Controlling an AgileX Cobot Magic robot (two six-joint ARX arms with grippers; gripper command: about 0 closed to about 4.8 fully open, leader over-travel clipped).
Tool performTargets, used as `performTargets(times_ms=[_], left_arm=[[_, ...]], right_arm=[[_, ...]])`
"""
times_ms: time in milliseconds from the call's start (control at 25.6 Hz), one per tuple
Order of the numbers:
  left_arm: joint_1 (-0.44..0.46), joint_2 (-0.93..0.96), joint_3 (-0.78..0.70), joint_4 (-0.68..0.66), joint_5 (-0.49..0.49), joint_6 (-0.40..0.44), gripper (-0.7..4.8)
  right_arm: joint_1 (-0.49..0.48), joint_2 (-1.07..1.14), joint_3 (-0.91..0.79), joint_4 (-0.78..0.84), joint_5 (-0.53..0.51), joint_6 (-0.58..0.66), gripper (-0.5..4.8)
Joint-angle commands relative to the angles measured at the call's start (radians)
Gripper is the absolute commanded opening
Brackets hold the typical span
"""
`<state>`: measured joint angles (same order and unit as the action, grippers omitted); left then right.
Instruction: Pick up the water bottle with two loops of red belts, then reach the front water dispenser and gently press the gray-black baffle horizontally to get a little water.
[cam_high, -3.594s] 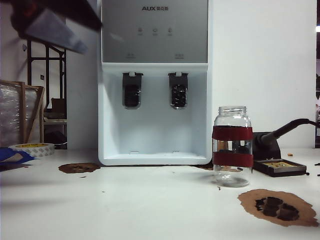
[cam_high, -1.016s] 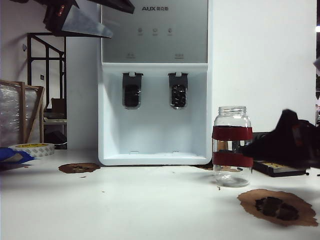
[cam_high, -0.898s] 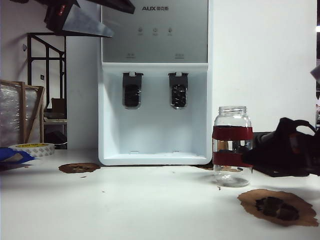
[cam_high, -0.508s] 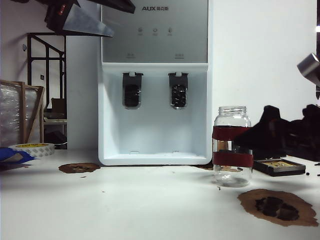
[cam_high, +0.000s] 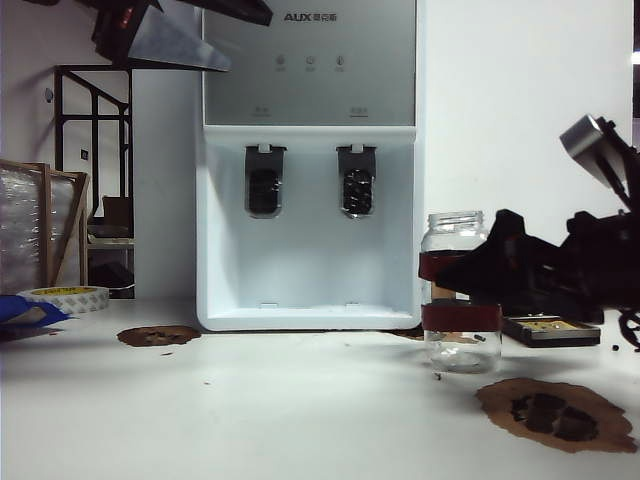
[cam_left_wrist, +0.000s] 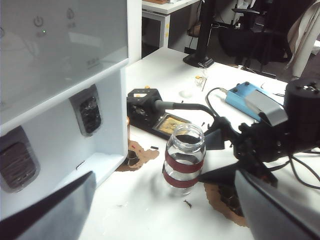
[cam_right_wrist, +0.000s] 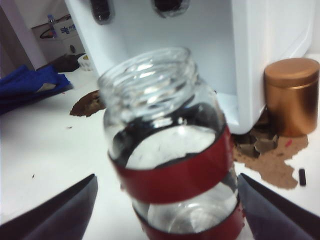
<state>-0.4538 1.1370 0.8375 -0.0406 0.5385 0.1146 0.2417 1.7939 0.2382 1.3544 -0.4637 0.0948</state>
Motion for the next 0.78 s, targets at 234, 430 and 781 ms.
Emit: performTargets(times_ms=[234, 430, 781], left_arm=[[-0.007, -0.001, 0.005, 0.009, 0.004, 0.013, 4.79], [-0.007, -0.001, 0.005, 0.009, 0.005, 0.013, 4.79], [-0.007, -0.001, 0.005, 0.007, 0.004, 0.020, 4.79]], right_arm=[[0.003, 0.061, 0.047, -0.012, 0.038, -0.020, 4.79], [0.005, 0.080, 0.089, -0.019, 0.048, -0.016, 4.79], [0.012, 0.080, 0.100, -0.079, 0.018, -0.020, 4.79]])
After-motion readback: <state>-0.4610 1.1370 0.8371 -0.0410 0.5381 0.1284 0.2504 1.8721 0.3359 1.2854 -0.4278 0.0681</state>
